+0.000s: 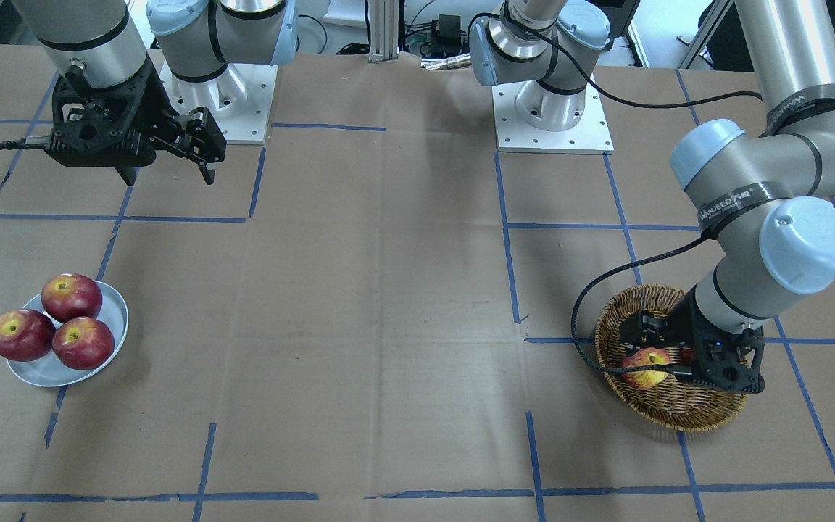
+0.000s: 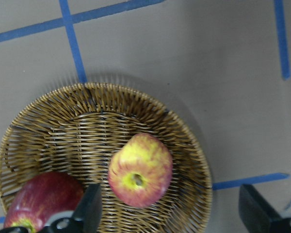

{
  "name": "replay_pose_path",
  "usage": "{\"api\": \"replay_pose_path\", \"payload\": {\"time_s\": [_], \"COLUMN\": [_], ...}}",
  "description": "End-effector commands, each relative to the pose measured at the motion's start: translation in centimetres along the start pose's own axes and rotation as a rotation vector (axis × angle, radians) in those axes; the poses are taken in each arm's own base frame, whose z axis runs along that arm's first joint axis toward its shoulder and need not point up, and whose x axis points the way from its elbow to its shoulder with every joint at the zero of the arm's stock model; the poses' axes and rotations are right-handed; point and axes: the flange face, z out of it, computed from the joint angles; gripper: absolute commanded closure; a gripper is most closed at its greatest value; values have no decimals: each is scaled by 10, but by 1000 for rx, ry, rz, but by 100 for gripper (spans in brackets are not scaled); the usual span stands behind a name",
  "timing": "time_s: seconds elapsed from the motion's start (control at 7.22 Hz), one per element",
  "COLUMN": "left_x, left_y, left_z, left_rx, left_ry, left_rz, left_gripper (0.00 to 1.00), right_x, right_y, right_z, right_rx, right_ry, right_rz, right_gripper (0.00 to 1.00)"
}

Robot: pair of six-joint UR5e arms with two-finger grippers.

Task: Transfer apple from basket to plate
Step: 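Lower the left gripper onto the yellow-red apple in the wicker basket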

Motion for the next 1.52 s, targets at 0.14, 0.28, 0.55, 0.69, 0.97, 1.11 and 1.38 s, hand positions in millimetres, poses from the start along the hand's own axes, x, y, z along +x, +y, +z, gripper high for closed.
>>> {"api": "replay_pose_path", "payload": {"time_s": [0.14,0.28,0.55,0.69,0.97,1.11,1.38], "left_x": [-23,-23,-24,-25,-23,-25,-27], "left_y": [14,16,14,16,18,15,13], "left_z": [41,47,82,88,106,104,89], "left_rx": [21,13,-23,-32,-52,-32,-11], "left_ry": [33,48,96,103,108,97,78], "left_rz": [8,2,-21,-26,-26,-23,-23], "left_gripper": [1,1,1,1,1,9,44], "right_x": [0,-1,0,0,0,0,0], "right_y": [0,0,0,0,0,0,0], "right_z": [0,0,0,0,0,0,0], "right_rx": [0,0,0,0,0,0,0], "right_ry": [0,0,0,0,0,0,0], "right_rz": [0,-2,0,0,0,0,0], "right_gripper": [0,0,0,0,0,0,0]}}
